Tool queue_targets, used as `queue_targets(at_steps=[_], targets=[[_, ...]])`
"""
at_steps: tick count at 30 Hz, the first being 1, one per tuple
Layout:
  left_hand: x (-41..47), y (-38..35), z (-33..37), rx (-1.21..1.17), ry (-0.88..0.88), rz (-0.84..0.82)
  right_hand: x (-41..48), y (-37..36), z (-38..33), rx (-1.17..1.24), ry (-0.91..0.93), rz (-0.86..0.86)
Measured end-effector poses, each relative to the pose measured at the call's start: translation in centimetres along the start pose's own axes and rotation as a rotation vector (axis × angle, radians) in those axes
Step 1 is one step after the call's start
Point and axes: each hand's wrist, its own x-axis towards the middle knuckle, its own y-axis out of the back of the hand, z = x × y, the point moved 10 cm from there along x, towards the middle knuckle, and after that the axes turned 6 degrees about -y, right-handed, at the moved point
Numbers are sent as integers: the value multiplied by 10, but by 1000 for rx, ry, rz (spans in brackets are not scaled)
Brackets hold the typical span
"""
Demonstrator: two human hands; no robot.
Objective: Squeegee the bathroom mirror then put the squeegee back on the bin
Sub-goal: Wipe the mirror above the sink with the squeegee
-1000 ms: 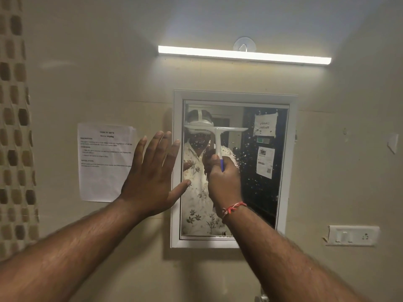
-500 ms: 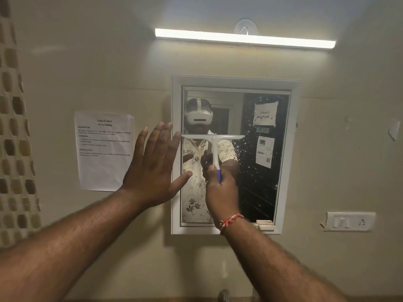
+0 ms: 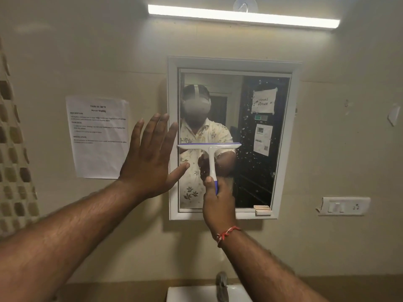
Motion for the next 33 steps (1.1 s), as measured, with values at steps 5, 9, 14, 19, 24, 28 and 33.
queue_targets(at_steps=[5, 9, 14, 19, 24, 28, 33], targets=[[-3, -6, 2, -12, 3, -23, -4, -3, 17, -15, -5, -3], [-5, -9, 3, -15, 4, -30, -10, -2, 27, -29, -22, 3], [-9, -13, 2, 2, 0, -16, -21, -2, 50, -50, -30, 0], [-13, -20, 3, 8, -14, -29, -29, -3, 71, -30, -52, -32], [-16, -24, 7, -7, -20, -13, -33, -8, 87, -40, -62, -33], [-19, -28, 7, -19, -20, -16, -38, -9, 107, -54, -66, -25], [-21, -34, 8, -22, -21, -33, -45, -7, 128, -81, -72, -22]])
